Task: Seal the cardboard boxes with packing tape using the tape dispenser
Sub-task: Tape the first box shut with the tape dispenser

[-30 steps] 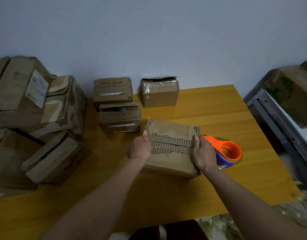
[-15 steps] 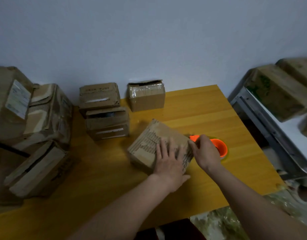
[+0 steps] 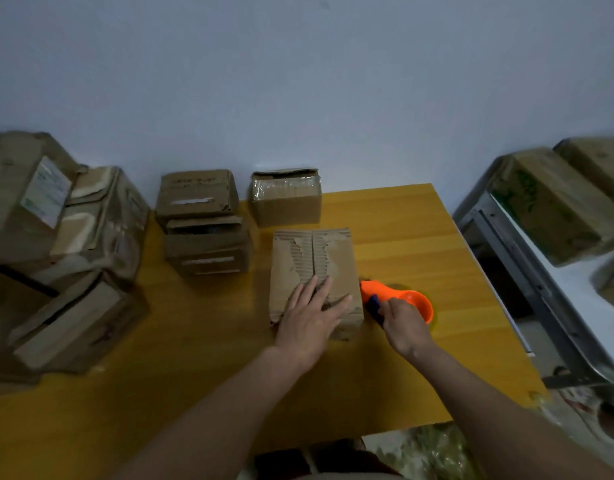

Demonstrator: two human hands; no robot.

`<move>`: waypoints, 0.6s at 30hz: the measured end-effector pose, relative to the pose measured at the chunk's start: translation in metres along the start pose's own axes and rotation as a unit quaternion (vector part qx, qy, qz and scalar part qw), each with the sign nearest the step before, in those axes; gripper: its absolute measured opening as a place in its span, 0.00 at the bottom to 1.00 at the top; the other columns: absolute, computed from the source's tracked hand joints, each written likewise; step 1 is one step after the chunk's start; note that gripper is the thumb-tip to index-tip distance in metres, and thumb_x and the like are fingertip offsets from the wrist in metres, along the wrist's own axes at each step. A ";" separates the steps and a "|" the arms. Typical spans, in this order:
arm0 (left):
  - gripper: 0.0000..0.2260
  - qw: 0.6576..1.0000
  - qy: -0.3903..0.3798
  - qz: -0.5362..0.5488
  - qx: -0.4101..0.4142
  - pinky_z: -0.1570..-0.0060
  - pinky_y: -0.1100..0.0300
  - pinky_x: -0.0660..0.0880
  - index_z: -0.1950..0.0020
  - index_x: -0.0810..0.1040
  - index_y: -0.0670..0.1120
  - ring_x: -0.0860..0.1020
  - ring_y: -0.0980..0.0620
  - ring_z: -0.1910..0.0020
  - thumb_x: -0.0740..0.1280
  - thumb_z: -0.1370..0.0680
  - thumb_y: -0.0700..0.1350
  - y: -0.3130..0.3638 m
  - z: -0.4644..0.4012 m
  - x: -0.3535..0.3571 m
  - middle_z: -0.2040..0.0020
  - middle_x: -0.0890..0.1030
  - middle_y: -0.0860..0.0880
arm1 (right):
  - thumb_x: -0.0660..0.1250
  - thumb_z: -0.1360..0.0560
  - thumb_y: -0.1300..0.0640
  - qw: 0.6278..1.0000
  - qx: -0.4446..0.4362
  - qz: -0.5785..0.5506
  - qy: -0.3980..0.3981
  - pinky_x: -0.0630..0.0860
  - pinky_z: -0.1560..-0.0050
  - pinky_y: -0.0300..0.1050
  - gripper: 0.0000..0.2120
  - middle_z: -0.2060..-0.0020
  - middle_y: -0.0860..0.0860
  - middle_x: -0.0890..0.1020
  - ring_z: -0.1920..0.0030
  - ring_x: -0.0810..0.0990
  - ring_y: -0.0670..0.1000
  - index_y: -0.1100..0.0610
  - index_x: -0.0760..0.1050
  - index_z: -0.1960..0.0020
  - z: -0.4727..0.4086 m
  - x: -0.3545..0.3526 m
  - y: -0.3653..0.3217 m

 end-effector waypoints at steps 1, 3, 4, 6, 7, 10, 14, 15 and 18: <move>0.29 1.000 0.009 0.003 -0.006 0.30 0.53 0.34 0.23 0.50 0.63 0.40 0.45 0.22 0.59 0.17 0.42 0.003 -0.002 0.000 0.20 0.44 0.50 | 0.53 0.18 0.57 1.000 -0.001 0.024 -0.013 0.67 0.51 0.54 0.16 0.50 0.66 0.80 0.49 0.77 0.64 0.64 0.76 0.52 -0.004 0.002 0.006; 0.34 0.999 0.028 0.022 -0.024 0.27 0.51 0.38 0.23 0.51 0.62 0.42 0.45 0.22 0.61 0.20 0.35 0.008 -0.006 -0.002 0.20 0.46 0.50 | 0.54 0.18 0.56 0.997 -0.001 0.066 -0.026 0.68 0.49 0.53 0.16 0.49 0.66 0.80 0.47 0.77 0.64 0.64 0.77 0.51 -0.010 0.005 0.017; 0.32 0.997 0.036 0.040 -0.048 0.25 0.51 0.44 0.23 0.54 0.60 0.45 0.46 0.22 0.61 0.20 0.36 0.009 -0.009 -0.001 0.21 0.49 0.50 | 0.56 0.18 0.54 0.996 0.005 0.085 -0.030 0.68 0.47 0.52 0.16 0.47 0.65 0.80 0.45 0.77 0.63 0.65 0.76 0.48 -0.015 0.007 0.023; 0.21 0.979 0.074 0.123 -0.144 0.28 0.57 0.57 0.25 0.62 0.57 0.57 0.49 0.27 0.55 0.18 0.48 0.001 -0.009 -0.006 0.25 0.60 0.48 | 0.60 0.20 0.49 0.991 0.020 0.119 -0.050 0.69 0.43 0.51 0.20 0.43 0.64 0.78 0.41 0.76 0.62 0.65 0.73 0.41 -0.023 0.016 0.035; 0.20 0.967 0.101 0.150 -0.181 0.32 0.59 0.60 0.26 0.66 0.55 0.62 0.51 0.31 0.53 0.19 0.53 -0.002 -0.005 -0.009 0.29 0.66 0.49 | 0.61 0.21 0.47 0.990 0.029 0.126 -0.064 0.69 0.42 0.51 0.22 0.41 0.63 0.77 0.39 0.75 0.61 0.65 0.71 0.39 -0.026 0.021 0.040; 0.21 0.973 0.177 0.086 -0.125 0.36 0.51 0.70 0.33 0.75 0.49 0.74 0.47 0.41 0.70 0.26 0.42 0.022 0.011 -0.017 0.42 0.76 0.48 | 0.65 0.23 0.46 0.985 0.054 0.135 -0.094 0.71 0.41 0.52 0.27 0.38 0.60 0.76 0.37 0.74 0.59 0.63 0.63 0.34 -0.030 0.033 0.059; 0.27 0.978 0.197 0.001 -0.064 0.31 0.42 0.63 0.32 0.74 0.42 0.74 0.45 0.34 0.63 0.31 0.34 0.033 0.029 0.000 0.36 0.77 0.45 | 0.64 0.22 0.52 0.984 0.064 0.124 -0.115 0.72 0.43 0.51 0.18 0.40 0.60 0.78 0.39 0.76 0.60 0.61 0.70 0.38 -0.035 0.038 0.079; 0.29 0.983 0.173 -0.017 -0.057 0.31 0.43 0.62 0.30 0.72 0.42 0.72 0.46 0.32 0.62 0.33 0.34 0.033 0.028 0.006 0.34 0.75 0.45 | 0.64 0.22 0.53 0.988 0.068 0.097 -0.101 0.72 0.45 0.51 0.15 0.42 0.61 0.79 0.41 0.77 0.61 0.61 0.72 0.40 -0.038 0.034 0.082; 0.36 0.991 0.105 -0.007 -0.078 0.28 0.46 0.52 0.25 0.65 0.43 0.63 0.48 0.26 0.64 0.34 0.32 0.020 0.021 0.016 0.28 0.69 0.46 | 0.65 0.23 0.59 0.997 0.037 -0.020 -0.061 0.68 0.55 0.49 0.09 0.51 0.63 0.80 0.52 0.77 0.61 0.64 0.75 0.47 -0.045 0.014 0.074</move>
Point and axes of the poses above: each hand's wrist, its own z-axis away from the middle knuckle, its own x-axis out of the palm, y = z × x, the point moved 10 cm from there along -z, towards the middle knuckle
